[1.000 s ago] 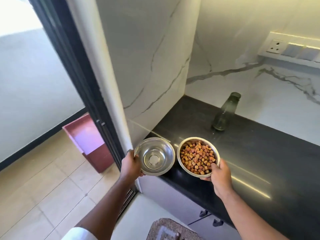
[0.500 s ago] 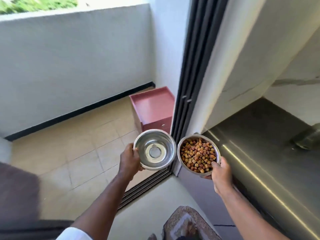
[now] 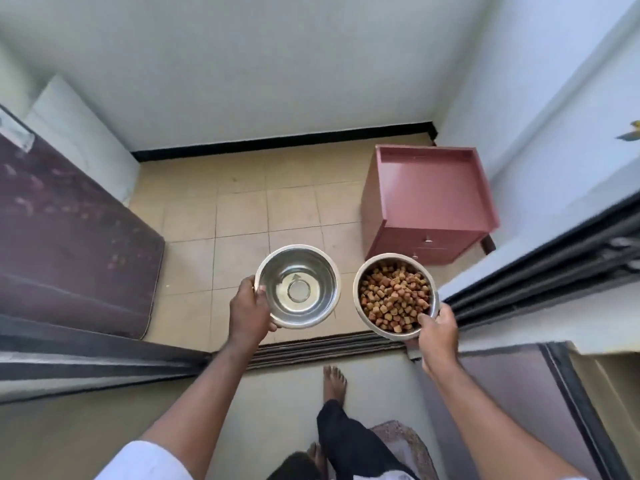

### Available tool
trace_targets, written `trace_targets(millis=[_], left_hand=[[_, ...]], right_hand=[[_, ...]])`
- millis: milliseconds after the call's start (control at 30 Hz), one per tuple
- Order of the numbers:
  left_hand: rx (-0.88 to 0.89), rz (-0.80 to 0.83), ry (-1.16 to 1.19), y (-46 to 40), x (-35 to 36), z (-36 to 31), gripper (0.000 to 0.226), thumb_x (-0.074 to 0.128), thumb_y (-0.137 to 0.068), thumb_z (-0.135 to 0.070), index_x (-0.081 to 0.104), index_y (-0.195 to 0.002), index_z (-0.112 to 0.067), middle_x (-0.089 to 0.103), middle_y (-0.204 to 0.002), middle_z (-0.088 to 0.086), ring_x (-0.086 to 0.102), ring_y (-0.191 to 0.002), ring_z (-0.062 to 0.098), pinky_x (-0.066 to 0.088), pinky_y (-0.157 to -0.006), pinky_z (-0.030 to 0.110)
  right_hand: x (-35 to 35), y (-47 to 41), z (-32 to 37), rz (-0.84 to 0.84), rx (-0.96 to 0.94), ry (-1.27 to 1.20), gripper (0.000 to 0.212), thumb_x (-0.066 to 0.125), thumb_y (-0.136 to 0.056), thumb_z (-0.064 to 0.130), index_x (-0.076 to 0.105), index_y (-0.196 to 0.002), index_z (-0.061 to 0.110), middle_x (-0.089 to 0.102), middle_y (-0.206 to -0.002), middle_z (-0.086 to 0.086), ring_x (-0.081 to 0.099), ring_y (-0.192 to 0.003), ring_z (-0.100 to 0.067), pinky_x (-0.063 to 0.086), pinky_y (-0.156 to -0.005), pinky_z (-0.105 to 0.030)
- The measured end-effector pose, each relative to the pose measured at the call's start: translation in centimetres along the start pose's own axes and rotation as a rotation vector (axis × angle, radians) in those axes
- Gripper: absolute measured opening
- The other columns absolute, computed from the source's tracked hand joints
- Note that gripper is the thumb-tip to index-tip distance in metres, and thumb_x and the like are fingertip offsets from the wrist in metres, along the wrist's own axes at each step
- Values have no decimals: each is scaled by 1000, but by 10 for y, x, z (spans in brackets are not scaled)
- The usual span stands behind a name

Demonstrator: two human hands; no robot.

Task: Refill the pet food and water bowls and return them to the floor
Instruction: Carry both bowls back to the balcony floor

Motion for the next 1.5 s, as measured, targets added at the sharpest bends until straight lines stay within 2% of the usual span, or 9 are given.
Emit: trace_targets(millis=[200,333,567,733,900,967,1100,1300,1500], left_hand=[[-52,-106,43,-91,14,51,19,44,-108,-17,57,-123,-16,69,-84,11,60,-37,23,50,-40,32],[-80,-128,73,-147,35,91,17,44,-108,-18,55,-119,-22,69,-82,12,65,-45,37,57,-47,43],[-109,-144,119,-239,88,183,15,44,-109,-17,55,-118,-20,69,-81,14,62,-45,32,51,-42,32],[-137,-137,135,-307,135,266,16,43,-109,-19,54,-121,-18,69,-79,12,62,-42,29,50,-42,31],[-105,-161,135,-369,179,334,16,44,-109,-16,55,-119,-21,67,-74,11,59,-37,19,49,-38,29],[-101,-166,142,-390,199,362,16,44,-109,-16,56,-119,-19,66,-74,10,58,-37,18,52,-42,33],[-129,-194,173,-427,233,410,18,43,-109,-15,56,-121,-17,67,-77,13,57,-37,22,50,-42,31],[-127,-192,184,-464,276,463,14,44,-109,-15,54,-119,-19,67,-82,12,56,-37,16,46,-34,27],[-146,-208,207,-488,296,497,13,44,-108,-12,54,-115,-16,64,-75,10,55,-34,11,47,-34,26]], right_hand=[[85,-75,-8,68,39,41,32,54,-91,-1,61,-95,30,72,-98,-9,73,-91,-34,63,-70,-59],[140,-122,-27,110,77,12,32,50,-95,-4,60,-107,24,69,-102,-9,70,-87,-29,62,-54,-41],[235,-208,-94,161,138,11,36,49,-98,-6,58,-102,29,70,-108,-11,72,-92,-32,63,-68,-57],[300,-274,-153,172,156,0,34,49,-97,-7,57,-119,18,69,-113,-13,71,-95,-33,62,-71,-62],[358,-333,-209,181,162,-28,34,46,-98,-10,54,-121,15,66,-103,-6,68,-85,-26,61,-51,-38],[377,-357,-234,177,168,-30,35,46,-97,-11,54,-121,14,67,-101,-6,68,-82,-25,59,-48,-37],[410,-399,-274,195,188,-26,35,45,-97,-12,56,-119,13,68,-105,-9,69,-82,-25,63,-64,-48],[447,-447,-318,207,200,2,37,46,-97,-10,56,-121,17,68,-105,-6,71,-88,-27,62,-78,-58],[469,-471,-343,214,197,26,34,45,-98,-8,55,-119,17,67,-102,-6,70,-85,-25,62,-80,-56]])
Point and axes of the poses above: each hand's wrist, its own y-axis away from the middle knuckle, its own x-axis out of the palm, z = x × y, the point moved 5 cm from there along -y, towards the middle knuckle
